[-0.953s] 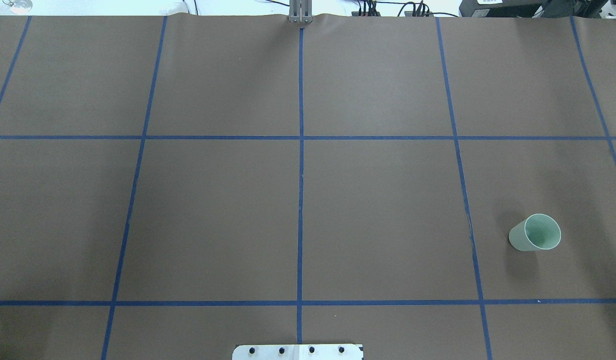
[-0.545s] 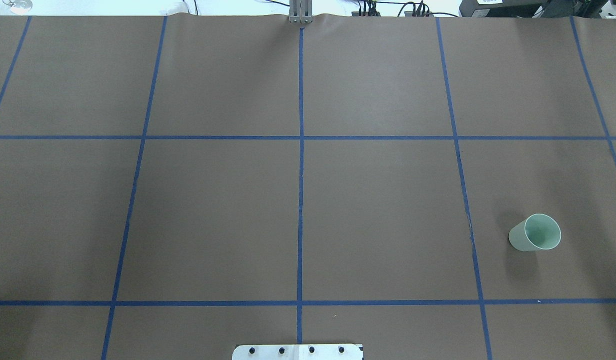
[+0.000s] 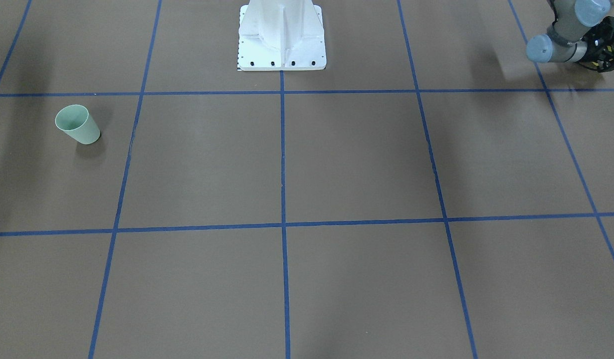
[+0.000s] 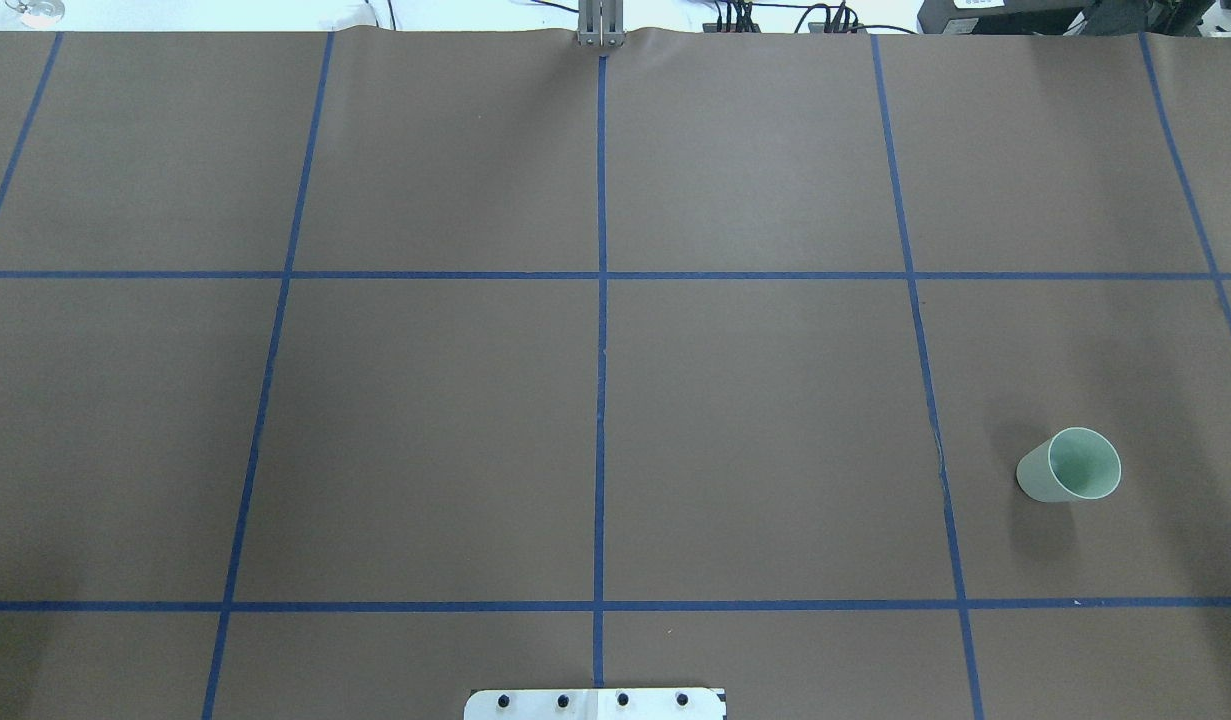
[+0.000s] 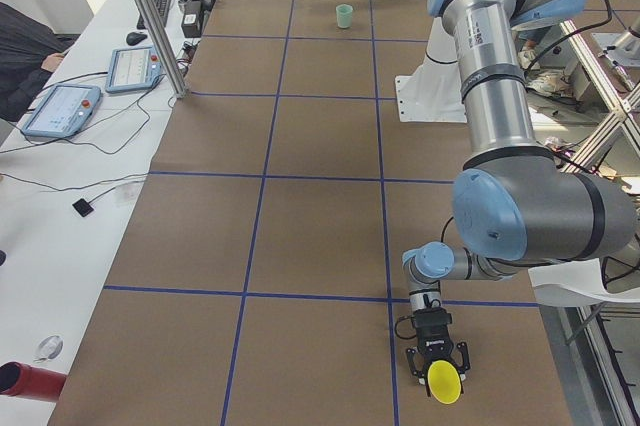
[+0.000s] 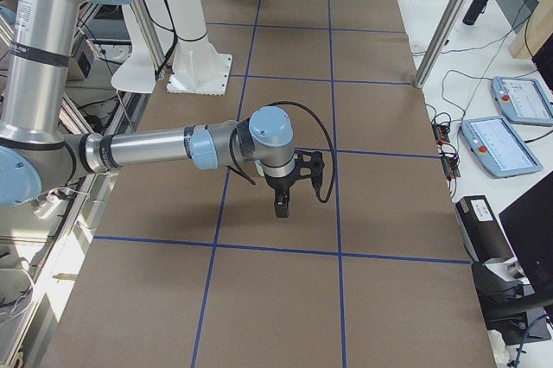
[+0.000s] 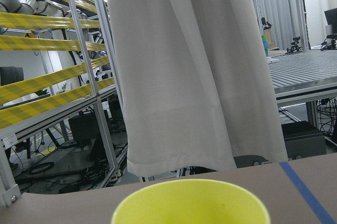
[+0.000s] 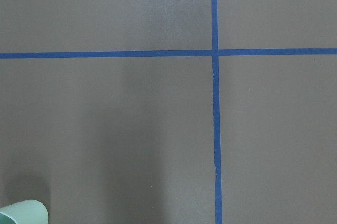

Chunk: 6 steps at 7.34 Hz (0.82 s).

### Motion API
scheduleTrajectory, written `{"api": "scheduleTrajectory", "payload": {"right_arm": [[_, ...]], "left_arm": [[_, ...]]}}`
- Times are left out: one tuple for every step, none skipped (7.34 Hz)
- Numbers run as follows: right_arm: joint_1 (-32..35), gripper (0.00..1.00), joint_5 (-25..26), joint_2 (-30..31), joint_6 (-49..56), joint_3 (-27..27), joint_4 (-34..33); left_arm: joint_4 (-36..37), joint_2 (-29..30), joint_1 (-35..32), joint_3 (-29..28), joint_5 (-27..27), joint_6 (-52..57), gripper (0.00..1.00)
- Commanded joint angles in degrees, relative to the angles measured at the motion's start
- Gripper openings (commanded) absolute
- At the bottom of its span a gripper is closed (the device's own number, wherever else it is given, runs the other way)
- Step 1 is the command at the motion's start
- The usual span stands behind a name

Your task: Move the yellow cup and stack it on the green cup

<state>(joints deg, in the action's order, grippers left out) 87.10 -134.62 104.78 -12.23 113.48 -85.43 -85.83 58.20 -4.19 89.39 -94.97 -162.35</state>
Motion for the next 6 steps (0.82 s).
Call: {"api": "scheduleTrajectory", "payload": {"right_arm": [[0.0,1.0,-0.03,0.16,-0.08,0.17,0.0],[0.0,1.0,-0.03,0.07,-0.17,0.25,0.0],[0.0,1.0,-0.03,-0.19,-0.17,0.25,0.0],[0.0,1.0,-0.03,-0.37,-0.17,0.08,0.0],[0.0,1.0,-0.03,-0.37,-0.17,0.16,0.0],[0.0,1.0,-0.03,-0.37,-0.17,0.17,0.0]], "left_arm": [[-4.77,-5.1,-0.64,-0.01,0.31,7.19,0.05],[-5.57,-5.46,-4.03,0.0,1.1,11.83,0.03],[-5.58,-5.03,-9.55,0.08,5.02,19.36,0.03],[-6.1,-4.24,-18.05,0.95,11.67,27.27,0.03],[-7.32,0.81,-29.44,1.05,18.18,37.96,0.03],[-7.25,9.13,-43.74,0.88,26.86,50.86,0.03]]}}
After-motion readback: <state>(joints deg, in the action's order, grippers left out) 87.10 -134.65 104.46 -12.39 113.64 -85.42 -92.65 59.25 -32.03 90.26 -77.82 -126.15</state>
